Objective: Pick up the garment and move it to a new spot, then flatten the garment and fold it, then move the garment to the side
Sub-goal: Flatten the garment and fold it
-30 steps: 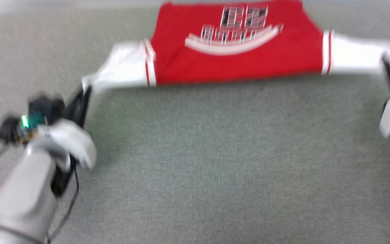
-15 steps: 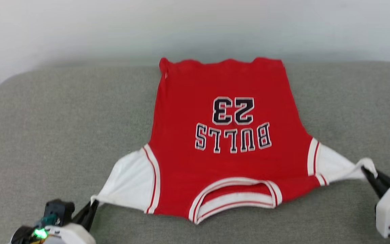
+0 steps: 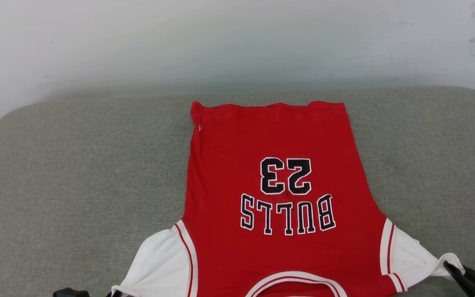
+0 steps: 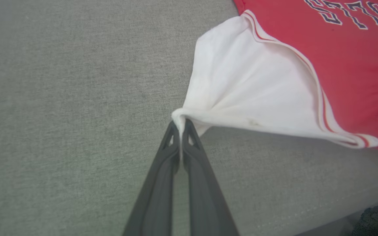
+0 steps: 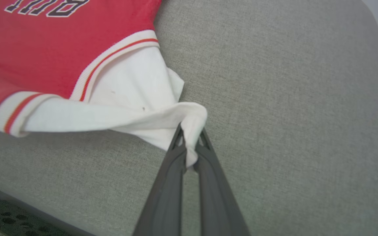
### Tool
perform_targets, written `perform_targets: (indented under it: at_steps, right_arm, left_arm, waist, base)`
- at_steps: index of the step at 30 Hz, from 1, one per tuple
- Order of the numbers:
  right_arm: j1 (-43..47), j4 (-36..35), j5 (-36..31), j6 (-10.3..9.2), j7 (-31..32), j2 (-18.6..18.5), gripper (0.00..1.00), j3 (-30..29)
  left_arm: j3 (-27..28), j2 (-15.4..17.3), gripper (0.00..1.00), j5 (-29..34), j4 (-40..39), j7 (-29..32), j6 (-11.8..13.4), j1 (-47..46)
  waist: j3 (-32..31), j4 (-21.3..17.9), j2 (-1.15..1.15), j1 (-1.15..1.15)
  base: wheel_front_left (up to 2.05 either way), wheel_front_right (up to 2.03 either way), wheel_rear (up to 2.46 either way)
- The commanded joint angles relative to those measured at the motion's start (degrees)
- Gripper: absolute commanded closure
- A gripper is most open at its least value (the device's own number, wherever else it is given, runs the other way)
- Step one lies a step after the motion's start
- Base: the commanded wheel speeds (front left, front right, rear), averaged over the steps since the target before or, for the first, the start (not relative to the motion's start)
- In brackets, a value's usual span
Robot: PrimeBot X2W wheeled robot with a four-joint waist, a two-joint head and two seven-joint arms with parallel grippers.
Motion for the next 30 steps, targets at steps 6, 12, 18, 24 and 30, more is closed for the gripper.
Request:
perform_targets:
  at_steps: [6,12,18,24,30]
  right_arm:
    - [0.1,-1.8,3.3,-0.09,3.0,0.2,0.0,-1.1]
    - [-3.8,-6.5,8.8,-0.06,8.9,-0.6,0.0,-4.5]
    - [-13.0,-10.8,10.6,-0.06,21.7,-0.2,0.0,-9.5]
    - [-25.0,-11.0,8.8,-0.06,35.8,2.5,0.0,-15.2]
    - [-37.4,-7.0,3.0,-0.06,48.2,4.4,0.0,-19.8]
  left_arm:
    - [-0.4,0.0,1.0,-0.9,-3.7,0.7,-0.5,0.6]
    - [-1.0,0.3,1.0,-1.2,-9.0,1.5,-0.3,1.6]
    - [-2.0,2.0,1.0,0.3,-17.4,4.2,0.5,0.7]
    - [-3.6,2.5,1.0,2.3,-25.8,7.9,0.8,-2.4]
    - [-6.2,1.8,1.0,4.7,-31.8,11.2,0.0,-6.6]
  waist:
    - [0.3,0.1,0.0,0.01]
    - [2.6,0.9,0.0,0.01]
    - [8.5,3.4,0.0,0.01]
    - [16.4,8.4,0.0,0.01]
    - [24.1,13.7,0.0,0.01]
  base:
    - [0.0,0.0,0.0]
    - [0.0,0.0,0.0]
    - [0.0,0.0,0.0]
    - [0.0,0.0,0.0]
    - [0.0,0.0,0.0]
